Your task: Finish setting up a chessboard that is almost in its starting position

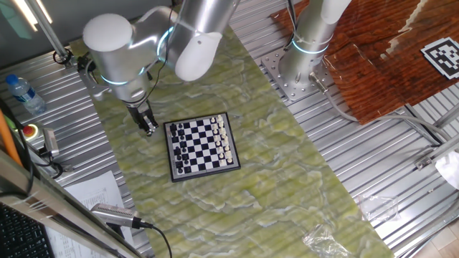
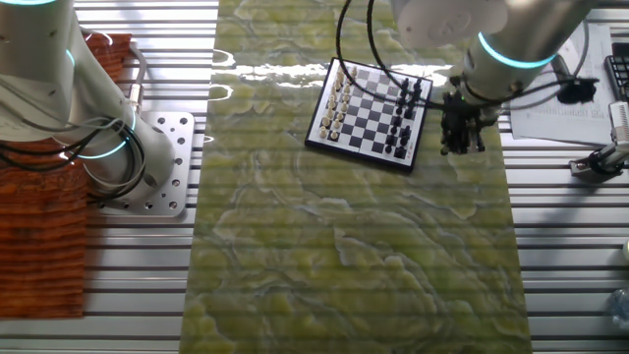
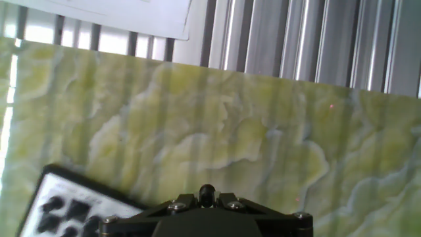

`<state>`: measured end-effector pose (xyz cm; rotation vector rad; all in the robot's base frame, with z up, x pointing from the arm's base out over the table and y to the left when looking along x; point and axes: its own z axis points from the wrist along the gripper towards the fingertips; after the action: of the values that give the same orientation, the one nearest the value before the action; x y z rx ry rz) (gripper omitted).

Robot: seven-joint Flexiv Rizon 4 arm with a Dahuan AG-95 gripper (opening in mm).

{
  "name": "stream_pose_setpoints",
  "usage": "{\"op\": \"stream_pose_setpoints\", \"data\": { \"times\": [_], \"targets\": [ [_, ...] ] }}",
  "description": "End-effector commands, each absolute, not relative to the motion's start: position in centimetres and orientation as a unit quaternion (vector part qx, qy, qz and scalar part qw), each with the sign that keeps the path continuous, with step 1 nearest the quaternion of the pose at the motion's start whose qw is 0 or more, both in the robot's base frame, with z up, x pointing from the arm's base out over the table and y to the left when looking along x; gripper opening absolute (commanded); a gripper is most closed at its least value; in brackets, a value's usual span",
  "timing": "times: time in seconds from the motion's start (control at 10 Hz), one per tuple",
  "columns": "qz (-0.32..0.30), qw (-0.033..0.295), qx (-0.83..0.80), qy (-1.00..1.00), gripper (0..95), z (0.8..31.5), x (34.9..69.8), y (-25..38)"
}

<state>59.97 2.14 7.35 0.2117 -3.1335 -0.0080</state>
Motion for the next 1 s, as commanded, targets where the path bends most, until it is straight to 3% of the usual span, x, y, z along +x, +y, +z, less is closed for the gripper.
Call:
{"op": "stream_pose_setpoints", "data": {
  "times": [0.1,1.0],
  "targets": [
    [-0.001,-0.003,0.052,-0.999,0.0,8.0,58.8,3.7],
    [-0.007,0.000,0.056,-0.998,0.0,8.3,55.5,7.3]
  ]
}}
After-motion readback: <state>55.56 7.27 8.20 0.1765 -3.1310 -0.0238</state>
